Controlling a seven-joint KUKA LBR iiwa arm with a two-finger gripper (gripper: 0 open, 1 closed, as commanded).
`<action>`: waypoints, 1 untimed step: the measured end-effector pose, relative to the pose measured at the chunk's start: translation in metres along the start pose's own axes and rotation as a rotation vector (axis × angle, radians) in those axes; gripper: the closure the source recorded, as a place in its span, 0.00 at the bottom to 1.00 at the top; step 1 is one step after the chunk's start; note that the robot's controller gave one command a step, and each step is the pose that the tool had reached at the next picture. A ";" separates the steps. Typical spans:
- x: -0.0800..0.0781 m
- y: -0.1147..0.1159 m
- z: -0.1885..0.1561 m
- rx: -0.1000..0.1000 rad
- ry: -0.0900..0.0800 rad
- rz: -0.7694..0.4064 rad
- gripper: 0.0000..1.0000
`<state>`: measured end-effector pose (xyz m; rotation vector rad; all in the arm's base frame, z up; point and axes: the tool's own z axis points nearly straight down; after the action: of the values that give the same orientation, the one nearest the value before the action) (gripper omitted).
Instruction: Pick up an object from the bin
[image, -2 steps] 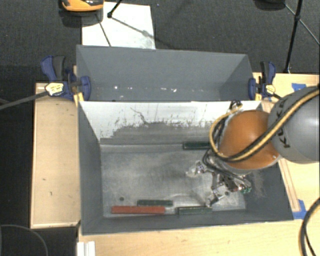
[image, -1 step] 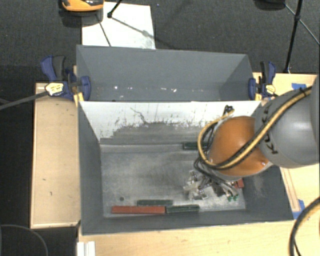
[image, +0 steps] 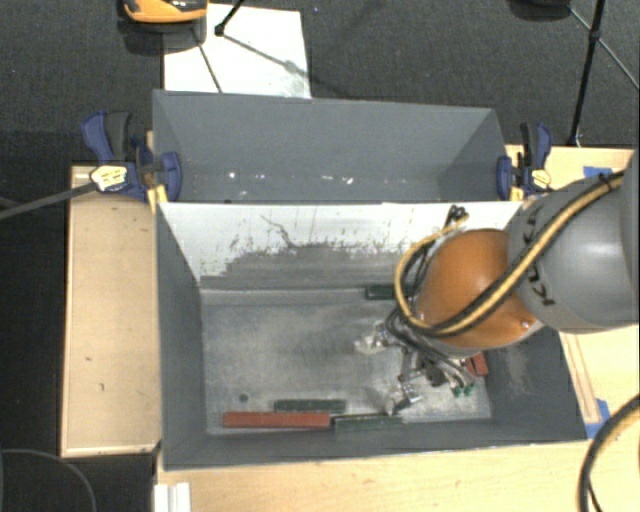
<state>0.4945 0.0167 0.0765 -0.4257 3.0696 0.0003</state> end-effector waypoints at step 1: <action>0.000 0.000 0.000 0.000 0.000 0.001 0.00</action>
Offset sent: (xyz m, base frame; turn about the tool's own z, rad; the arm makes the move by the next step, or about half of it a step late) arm -0.0107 0.1015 -0.0065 0.2395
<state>0.4944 0.0166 0.0763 -0.4250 3.0701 0.0001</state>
